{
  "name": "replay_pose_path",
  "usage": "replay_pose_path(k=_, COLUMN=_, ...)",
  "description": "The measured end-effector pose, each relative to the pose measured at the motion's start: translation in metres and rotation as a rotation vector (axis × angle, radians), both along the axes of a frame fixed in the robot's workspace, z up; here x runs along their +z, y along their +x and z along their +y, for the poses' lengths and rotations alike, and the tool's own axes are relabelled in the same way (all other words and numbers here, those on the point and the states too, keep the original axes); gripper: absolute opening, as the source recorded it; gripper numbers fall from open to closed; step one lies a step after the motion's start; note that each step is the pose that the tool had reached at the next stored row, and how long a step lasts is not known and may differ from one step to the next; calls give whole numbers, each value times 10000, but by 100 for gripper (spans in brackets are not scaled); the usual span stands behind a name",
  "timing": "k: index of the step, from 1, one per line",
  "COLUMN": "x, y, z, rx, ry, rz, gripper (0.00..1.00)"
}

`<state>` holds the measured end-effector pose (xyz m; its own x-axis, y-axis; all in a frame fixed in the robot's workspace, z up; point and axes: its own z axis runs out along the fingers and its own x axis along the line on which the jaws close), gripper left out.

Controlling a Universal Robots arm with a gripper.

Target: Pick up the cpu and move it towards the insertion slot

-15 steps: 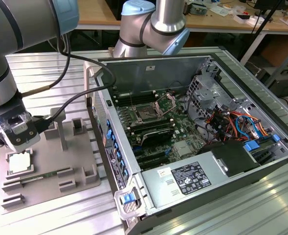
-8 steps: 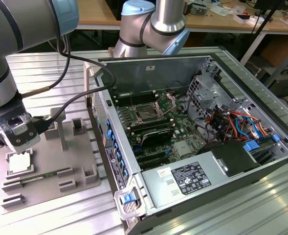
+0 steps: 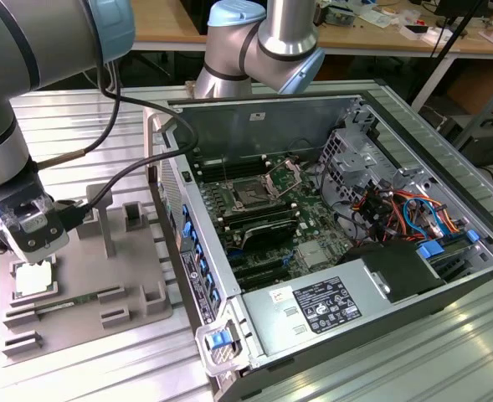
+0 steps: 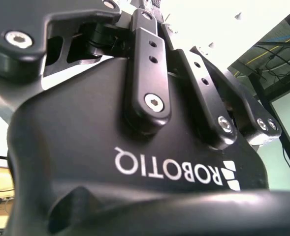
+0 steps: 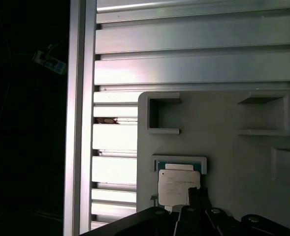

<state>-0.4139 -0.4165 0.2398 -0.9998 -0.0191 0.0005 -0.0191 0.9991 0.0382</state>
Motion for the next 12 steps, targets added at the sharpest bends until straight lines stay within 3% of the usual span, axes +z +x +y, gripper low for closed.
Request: replay_pose_path(k=12, x=-23, y=-3, z=-16, rx=0, ry=1, rz=0, gripper=11)
